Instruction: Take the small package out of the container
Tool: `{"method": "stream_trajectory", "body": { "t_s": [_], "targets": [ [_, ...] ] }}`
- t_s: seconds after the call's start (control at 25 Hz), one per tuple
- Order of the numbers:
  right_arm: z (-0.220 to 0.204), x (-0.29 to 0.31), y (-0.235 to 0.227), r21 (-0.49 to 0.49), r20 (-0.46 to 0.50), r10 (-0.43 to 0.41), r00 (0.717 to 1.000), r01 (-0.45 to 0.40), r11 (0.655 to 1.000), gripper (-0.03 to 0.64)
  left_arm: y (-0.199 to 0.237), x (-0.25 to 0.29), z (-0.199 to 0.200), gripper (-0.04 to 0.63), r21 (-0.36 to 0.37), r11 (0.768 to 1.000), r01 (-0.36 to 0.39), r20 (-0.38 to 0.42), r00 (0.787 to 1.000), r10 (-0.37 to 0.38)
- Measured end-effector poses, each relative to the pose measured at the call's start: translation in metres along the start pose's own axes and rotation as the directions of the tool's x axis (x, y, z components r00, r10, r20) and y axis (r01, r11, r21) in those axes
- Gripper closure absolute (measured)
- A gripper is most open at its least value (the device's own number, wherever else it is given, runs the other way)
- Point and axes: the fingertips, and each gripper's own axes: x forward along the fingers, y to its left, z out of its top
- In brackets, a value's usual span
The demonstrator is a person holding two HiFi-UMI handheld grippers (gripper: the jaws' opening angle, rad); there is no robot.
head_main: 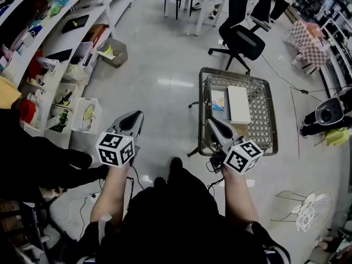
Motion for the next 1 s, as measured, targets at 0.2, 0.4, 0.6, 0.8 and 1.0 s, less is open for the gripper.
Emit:
{"method": "stream_trajectory", "body": {
  "t_s": [0.2,0.4,0.6,0.8,1.0],
  "targets": [
    [-0.01,0.02,-0.053,-0.006,-0.035,-0.078,0.996,0.077,0.997,0.577,-0.003,0.049,-0.006,0.572,0.005,0.999,0.046,-0.056,0.997,-0.045],
    [-0.022,0.057,-0.114,0.041,-0.079,-0.111,0.991,0.114,0.993,0.575,0.002,0.115,0.012,0.572,0.052,0.995,0.087,-0.095,0.992,-0.082],
    [-0.012,0.078,-0.18,0.108,-0.078,-0.163,0.984,0.171,0.979,0.575,-0.001,0.199,0.042,0.572,0.109,0.984,0.139,-0.17,0.978,-0.119],
    [-0.002,0.084,-0.242,0.177,-0.053,-0.229,0.972,0.234,0.956,0.565,-0.017,0.28,0.074,0.572,0.213,0.963,0.166,-0.201,0.972,-0.123],
    [0.005,0.078,-0.268,0.226,-0.036,-0.254,0.966,0.256,0.94,0.551,-0.037,0.336,0.078,0.572,0.242,0.942,0.232,-0.255,0.952,-0.169]
  ]
}}
